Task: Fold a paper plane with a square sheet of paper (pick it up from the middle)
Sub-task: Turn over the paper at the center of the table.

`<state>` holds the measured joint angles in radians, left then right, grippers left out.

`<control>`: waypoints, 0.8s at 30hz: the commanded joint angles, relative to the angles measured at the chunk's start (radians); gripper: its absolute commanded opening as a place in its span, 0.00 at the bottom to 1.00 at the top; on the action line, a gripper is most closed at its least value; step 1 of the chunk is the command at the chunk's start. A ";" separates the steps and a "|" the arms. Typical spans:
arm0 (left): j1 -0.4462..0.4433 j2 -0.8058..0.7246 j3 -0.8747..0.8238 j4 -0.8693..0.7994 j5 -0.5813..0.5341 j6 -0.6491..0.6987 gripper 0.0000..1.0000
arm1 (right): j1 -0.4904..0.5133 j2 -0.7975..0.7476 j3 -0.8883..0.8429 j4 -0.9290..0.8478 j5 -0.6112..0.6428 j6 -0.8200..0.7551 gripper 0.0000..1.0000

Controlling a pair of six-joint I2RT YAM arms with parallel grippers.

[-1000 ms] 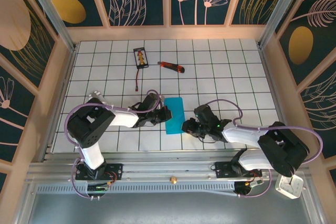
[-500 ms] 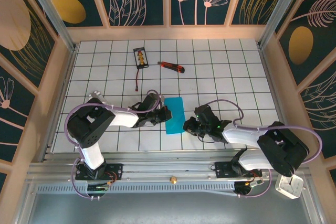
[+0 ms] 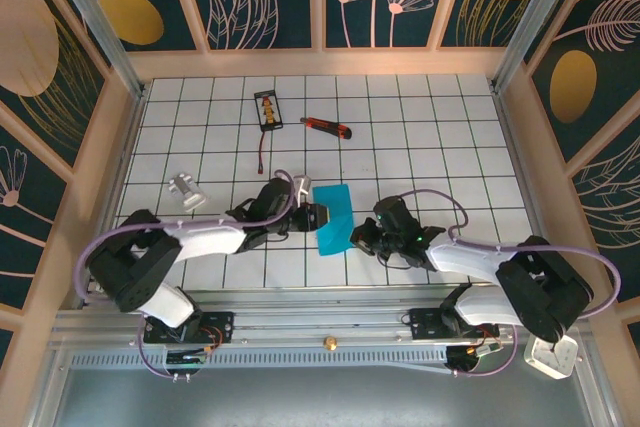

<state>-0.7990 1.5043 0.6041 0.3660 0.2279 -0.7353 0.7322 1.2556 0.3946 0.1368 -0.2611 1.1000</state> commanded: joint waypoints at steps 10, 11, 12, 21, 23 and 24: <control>-0.191 -0.101 -0.077 0.108 -0.158 0.405 0.50 | -0.060 -0.036 0.111 -0.084 -0.077 0.097 0.00; -0.201 -0.090 -0.068 0.100 -0.173 0.420 0.51 | -0.062 -0.036 0.114 -0.083 -0.082 0.104 0.00; -0.210 -0.075 -0.057 0.091 -0.183 0.437 0.52 | -0.066 -0.037 0.114 -0.081 -0.087 0.112 0.00; -0.241 0.017 0.003 0.062 -0.264 0.532 0.57 | -0.080 -0.047 0.118 -0.065 -0.105 0.155 0.00; -0.246 0.029 0.015 0.054 -0.282 0.548 0.57 | -0.082 -0.043 0.121 -0.063 -0.109 0.161 0.00; -0.248 0.036 0.022 0.050 -0.287 0.559 0.56 | -0.083 -0.042 0.121 -0.060 -0.110 0.163 0.00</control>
<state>-1.0363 1.5211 0.5888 0.4278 -0.0143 -0.2386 0.6586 1.2320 0.4877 0.0780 -0.3565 1.2388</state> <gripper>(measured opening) 0.565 0.057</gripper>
